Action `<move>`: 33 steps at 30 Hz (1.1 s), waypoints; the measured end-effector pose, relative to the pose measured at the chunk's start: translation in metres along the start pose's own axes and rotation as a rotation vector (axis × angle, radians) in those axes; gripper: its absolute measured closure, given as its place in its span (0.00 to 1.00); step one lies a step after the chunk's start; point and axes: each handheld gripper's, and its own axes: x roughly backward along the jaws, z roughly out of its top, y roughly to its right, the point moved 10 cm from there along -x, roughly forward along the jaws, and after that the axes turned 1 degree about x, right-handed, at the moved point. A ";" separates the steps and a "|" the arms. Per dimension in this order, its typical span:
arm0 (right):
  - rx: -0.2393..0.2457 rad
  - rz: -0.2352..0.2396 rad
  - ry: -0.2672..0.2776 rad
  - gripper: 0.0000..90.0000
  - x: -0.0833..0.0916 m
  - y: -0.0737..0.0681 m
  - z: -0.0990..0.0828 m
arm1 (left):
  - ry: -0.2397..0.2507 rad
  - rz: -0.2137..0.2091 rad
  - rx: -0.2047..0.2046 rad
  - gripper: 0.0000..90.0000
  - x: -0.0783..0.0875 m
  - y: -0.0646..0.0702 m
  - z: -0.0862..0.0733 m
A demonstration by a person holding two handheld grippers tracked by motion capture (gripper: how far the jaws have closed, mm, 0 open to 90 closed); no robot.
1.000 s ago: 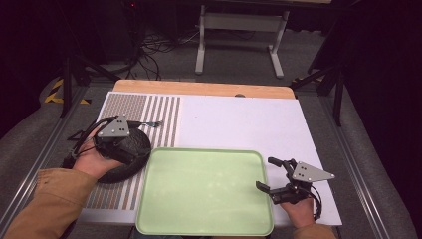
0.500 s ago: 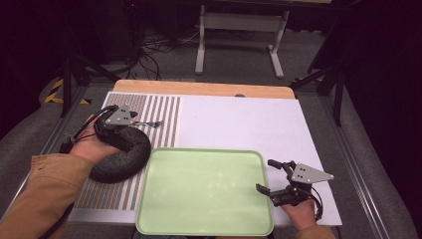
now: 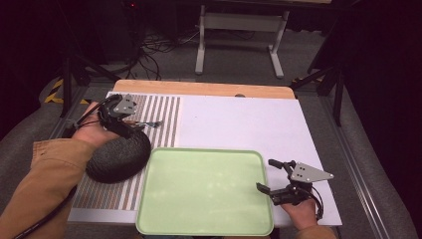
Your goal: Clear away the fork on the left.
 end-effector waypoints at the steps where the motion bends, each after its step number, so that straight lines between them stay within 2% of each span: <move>1: 0.001 -0.004 0.000 0.11 0.001 0.000 0.000 | -0.009 0.002 0.004 0.19 -0.003 -0.003 -0.001; 4: -0.001 -0.008 0.004 0.11 0.002 0.000 0.001 | -0.014 0.003 0.012 0.20 -0.007 -0.008 -0.001; 7: -0.004 -0.011 0.008 0.11 0.005 0.000 0.000 | -0.013 -0.013 0.042 0.20 -0.011 -0.014 -0.001; 19: -0.009 -0.009 0.021 0.11 0.006 0.000 0.000 | -0.012 0.010 0.097 0.20 -0.027 -0.032 0.000; 28: -0.007 -0.001 0.023 0.11 0.005 0.000 0.000 | -0.040 0.027 0.125 0.22 -0.041 -0.041 -0.006; 33: -0.007 0.000 0.023 0.11 0.005 0.000 -0.001 | -0.060 0.019 0.170 0.23 -0.049 -0.046 -0.017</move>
